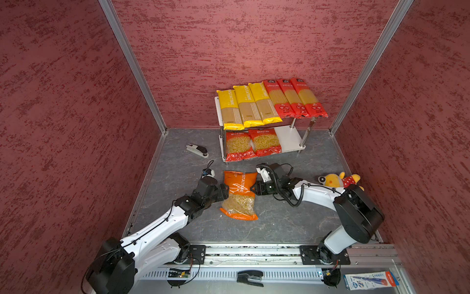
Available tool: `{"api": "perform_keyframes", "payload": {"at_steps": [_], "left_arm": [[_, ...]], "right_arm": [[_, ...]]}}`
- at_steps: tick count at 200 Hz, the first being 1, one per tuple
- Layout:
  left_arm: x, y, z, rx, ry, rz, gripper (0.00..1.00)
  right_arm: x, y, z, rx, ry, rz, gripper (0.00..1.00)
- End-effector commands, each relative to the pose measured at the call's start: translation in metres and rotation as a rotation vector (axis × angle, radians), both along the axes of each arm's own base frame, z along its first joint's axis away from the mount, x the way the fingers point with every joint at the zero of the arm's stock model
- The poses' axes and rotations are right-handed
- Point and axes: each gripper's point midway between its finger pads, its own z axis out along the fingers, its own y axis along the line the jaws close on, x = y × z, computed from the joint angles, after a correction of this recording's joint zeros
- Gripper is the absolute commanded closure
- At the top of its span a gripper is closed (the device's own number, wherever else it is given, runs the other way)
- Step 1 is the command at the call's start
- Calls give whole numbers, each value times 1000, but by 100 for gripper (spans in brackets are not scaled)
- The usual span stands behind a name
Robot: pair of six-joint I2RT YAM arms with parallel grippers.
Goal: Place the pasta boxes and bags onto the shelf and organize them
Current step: 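Grasp the orange macaroni bag with both grippers and lift it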
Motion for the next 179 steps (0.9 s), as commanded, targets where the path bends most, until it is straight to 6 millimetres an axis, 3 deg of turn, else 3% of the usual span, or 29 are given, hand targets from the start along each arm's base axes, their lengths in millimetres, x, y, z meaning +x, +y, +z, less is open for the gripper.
{"api": "perform_keyframes", "payload": {"at_steps": [1,43,98,152,179], "left_arm": [[1,-9,-5,-101,16,-41,25],[1,-12,-18,-124,37,-50,25],[-1,-38,-32,-148,65,-105,28],[-12,-96,-21,-181,48,-233,32],[-13,-89,-17,-184,45,-223,32]], "right_arm": [[7,-5,7,87,34,-143,47],[-5,-10,2,208,103,-313,41],[-11,7,-5,208,128,-274,40],[-3,4,6,153,51,-193,40],[2,-14,4,104,56,-175,38]]}}
